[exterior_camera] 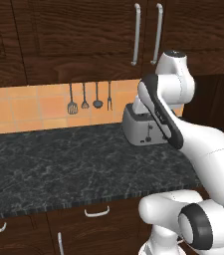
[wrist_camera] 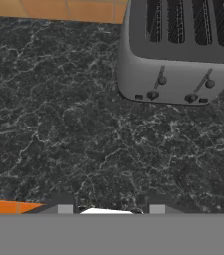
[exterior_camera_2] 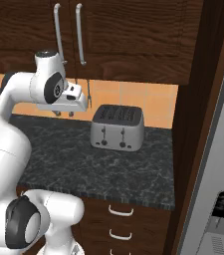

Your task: Navigate to the microwave.

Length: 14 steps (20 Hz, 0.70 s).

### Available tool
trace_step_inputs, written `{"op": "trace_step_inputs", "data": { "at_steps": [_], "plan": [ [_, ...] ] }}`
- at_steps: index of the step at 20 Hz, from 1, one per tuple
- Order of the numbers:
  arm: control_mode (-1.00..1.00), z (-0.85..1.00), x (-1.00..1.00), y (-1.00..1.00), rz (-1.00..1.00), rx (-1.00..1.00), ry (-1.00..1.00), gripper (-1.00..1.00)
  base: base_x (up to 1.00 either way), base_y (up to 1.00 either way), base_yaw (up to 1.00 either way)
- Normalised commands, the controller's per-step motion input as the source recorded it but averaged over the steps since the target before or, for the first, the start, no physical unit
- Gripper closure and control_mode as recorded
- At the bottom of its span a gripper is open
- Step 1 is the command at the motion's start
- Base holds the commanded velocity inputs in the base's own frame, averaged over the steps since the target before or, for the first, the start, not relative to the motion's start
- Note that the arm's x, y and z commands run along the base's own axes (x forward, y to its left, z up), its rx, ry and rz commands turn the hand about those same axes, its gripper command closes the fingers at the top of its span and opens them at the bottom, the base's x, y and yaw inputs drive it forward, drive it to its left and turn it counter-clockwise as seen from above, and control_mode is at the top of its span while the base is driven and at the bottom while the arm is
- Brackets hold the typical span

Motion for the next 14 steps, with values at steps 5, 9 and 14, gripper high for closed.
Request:
{"op": "trace_step_inputs", "data": {
  "at_steps": [5,9,14],
  "plan": [
    [-1.00,-0.01,-0.57,0.00,0.00,0.00,0.00,-1.00,0.00,0.00,0.00],
    [-1.00,-0.03,-1.00,0.00,-0.01,0.00,0.00,-1.00,0.00,0.00,0.00],
    [-1.00,-0.01,-0.97,0.00,0.00,0.00,0.00,-1.00,0.00,0.00,0.00]
  ]
}}
